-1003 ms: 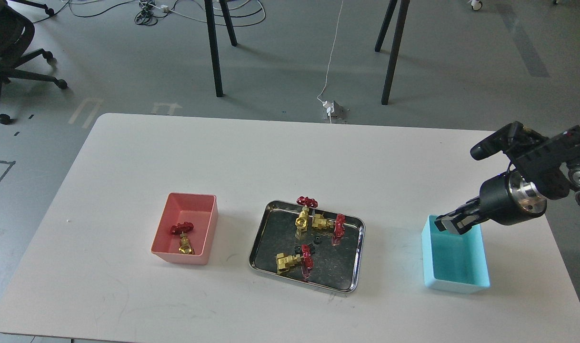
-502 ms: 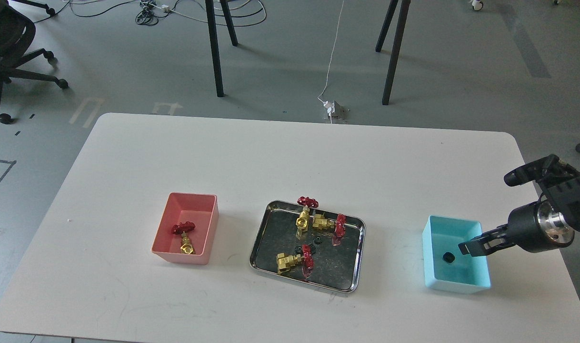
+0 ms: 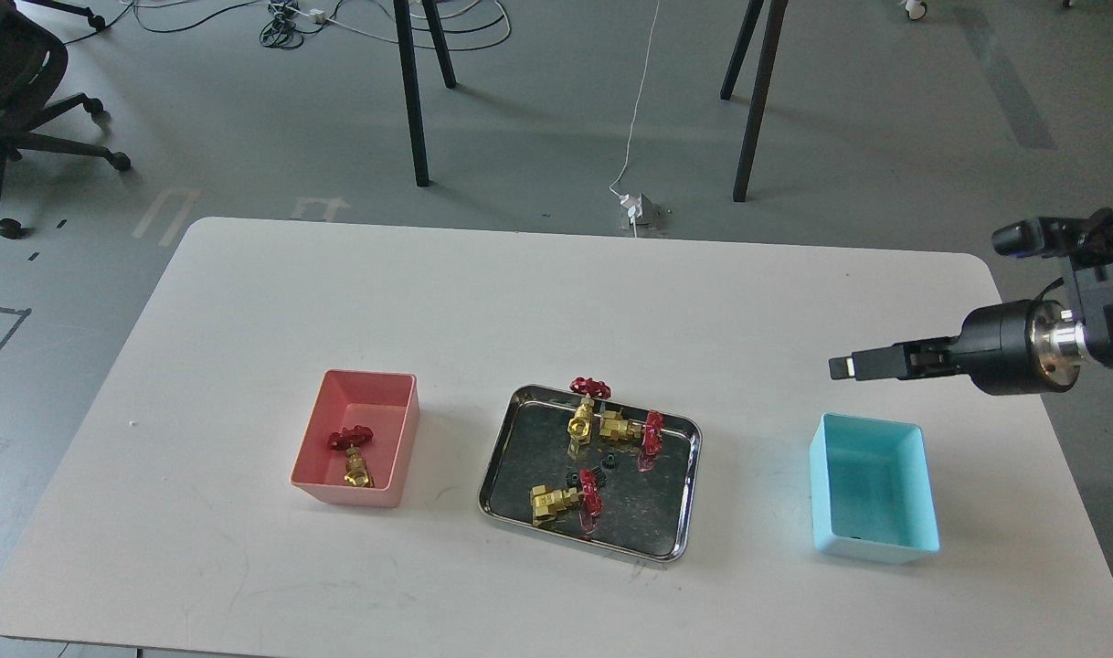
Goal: Place valve in pink box and gear in blue box
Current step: 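Withdraw the right gripper from the light-blue box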
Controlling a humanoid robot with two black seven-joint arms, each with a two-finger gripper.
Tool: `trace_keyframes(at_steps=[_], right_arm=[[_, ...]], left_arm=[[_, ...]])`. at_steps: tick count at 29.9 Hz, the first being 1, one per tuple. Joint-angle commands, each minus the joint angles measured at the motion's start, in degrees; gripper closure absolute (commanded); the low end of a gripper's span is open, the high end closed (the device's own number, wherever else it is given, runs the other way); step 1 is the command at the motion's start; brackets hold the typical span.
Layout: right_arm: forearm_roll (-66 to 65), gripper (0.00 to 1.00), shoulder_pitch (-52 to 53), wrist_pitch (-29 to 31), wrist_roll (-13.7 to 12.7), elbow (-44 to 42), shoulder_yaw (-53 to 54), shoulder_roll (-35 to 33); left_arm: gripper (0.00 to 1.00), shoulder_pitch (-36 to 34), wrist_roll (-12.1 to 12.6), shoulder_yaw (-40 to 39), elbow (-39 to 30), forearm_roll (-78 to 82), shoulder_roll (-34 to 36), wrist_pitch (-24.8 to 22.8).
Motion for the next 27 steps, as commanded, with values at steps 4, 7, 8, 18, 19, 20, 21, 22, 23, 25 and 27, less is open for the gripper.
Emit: trace_keyframes(at_steps=[4,7,8,18,19,20,21,22,23,25,27], right_arm=[[26.5,0.09,-0.1,-16.5,-6.8,-9.4,15.5,6.2],[32.8,0.09,0.0,-24.6,-10.4,-16.2,18.5,11.9],[34.0,0.09,0.4,-27.3,-11.0,-18.7,18.6,14.2],[35.3,0.09,2.7,-41.6,-13.9,-47.0,19.0,36.6],[35.3,0.08,2.9,-41.6,-13.9,-48.2,19.0,37.9],[35.2,0.07,2.9,-41.7,-13.9,-48.4,18.8,38.5],[35.2,0.04,2.8,-41.8,-13.3,-47.9,18.8,38.4],[35.1,0.02,2.8,-41.8,-13.2,-47.8,18.7,38.7],[34.4,0.02,2.9,-41.8,-13.2,-47.4,18.6,38.8],[34.2,0.01,3.0,-41.3,-13.2,-45.2,18.5,38.6],[34.1,0.01,2.8,-41.3,-13.2,-40.4,18.1,37.5]], left_arm=[[0.01,0.0,3.8,0.5,-0.3,0.3,-5.0,0.3],[0.01,-0.4,6.2,0.5,-0.6,0.5,-8.8,0.2],[0.01,-0.5,6.6,0.5,-0.6,0.5,-10.0,0.1],[0.01,-6.1,19.5,0.6,1.8,1.6,-24.0,0.3],[0.01,-6.5,19.7,0.2,2.9,1.4,-25.3,0.3],[0.01,-6.8,19.7,-0.1,3.7,1.1,-26.0,0.3],[0.01,-6.9,19.7,-0.3,4.7,1.1,-26.3,0.3],[0.01,-6.8,19.7,-0.3,5.1,1.1,-26.3,0.3],[0.01,-6.8,19.7,-0.2,5.1,1.1,-26.2,0.3],[0.01,-6.7,19.7,-0.3,5.1,1.1,-25.7,0.3],[0.01,-6.4,19.6,-0.2,5.1,1.1,-25.2,0.2]])
